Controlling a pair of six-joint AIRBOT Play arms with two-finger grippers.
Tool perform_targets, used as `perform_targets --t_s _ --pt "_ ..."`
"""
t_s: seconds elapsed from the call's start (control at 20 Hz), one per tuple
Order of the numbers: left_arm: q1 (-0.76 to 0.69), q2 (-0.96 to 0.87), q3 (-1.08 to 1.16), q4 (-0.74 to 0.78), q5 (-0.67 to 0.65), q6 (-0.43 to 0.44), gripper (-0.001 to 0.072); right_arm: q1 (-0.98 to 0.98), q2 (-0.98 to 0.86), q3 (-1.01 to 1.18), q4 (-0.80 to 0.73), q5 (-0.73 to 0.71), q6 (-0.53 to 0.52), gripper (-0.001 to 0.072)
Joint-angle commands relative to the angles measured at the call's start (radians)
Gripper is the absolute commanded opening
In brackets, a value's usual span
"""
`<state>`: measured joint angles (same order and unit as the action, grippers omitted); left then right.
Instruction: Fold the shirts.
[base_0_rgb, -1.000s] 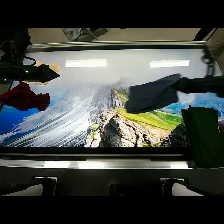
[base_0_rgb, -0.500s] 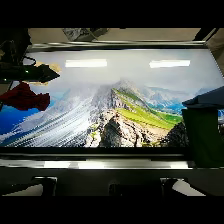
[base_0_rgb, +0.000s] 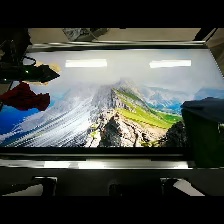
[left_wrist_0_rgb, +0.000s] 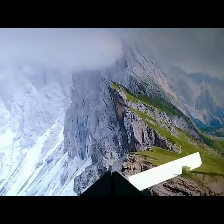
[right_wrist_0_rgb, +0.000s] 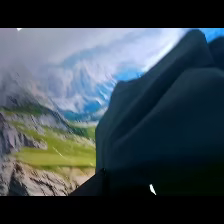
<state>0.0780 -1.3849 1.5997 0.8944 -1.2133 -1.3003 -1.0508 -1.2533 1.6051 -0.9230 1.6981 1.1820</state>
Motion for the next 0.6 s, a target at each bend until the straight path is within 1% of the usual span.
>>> perform_targets --t_s 0.0,0.05,0.1,0.15,0.25,0.35,0.45,0.5,0.55 --pt "0.0 -0.001 0.0 0.0 0.001 0.011 0.003 -0.022 0.024 -0.048 -0.349 0.155 -0.048 0.0052" --pt "0.0 -0.001 0.0 0.0 0.001 0.011 0.003 -0.022 0.032 -0.09 -0.437 0.155 -0.055 0.0052" --pt "0.0 -0.001 0.0 0.0 0.001 0.011 0.003 -0.022 0.035 -0.141 -0.494 0.156 -0.06 0.0051" --pt "0.0 -0.001 0.0 0.0 0.001 0.011 0.003 -0.022 0.036 -0.192 -0.518 0.157 -0.06 0.0051" --pt "0.0 -0.001 0.0 0.0 0.001 0.011 0.003 -0.022 0.036 -0.313 -0.53 0.114 -0.06 0.0051" --pt "0.0 -0.001 0.0 0.0 0.001 0.011 0.003 -0.022 0.035 -0.431 -0.531 0.044 -0.067 0.0051" --pt "0.0 -0.001 0.0 0.0 0.001 0.011 0.003 -0.022 0.035 -0.511 -0.569 -0.026 -0.071 0.0053" --pt "0.0 -0.001 0.0 0.0 0.001 0.011 0.003 -0.022 0.035 -0.529 -0.603 -0.045 -0.071 0.008" --pt "0.0 -0.001 0.0 0.0 0.001 0.011 0.003 -0.024 0.035 -0.528 -0.628 -0.052 -0.071 0.0169"
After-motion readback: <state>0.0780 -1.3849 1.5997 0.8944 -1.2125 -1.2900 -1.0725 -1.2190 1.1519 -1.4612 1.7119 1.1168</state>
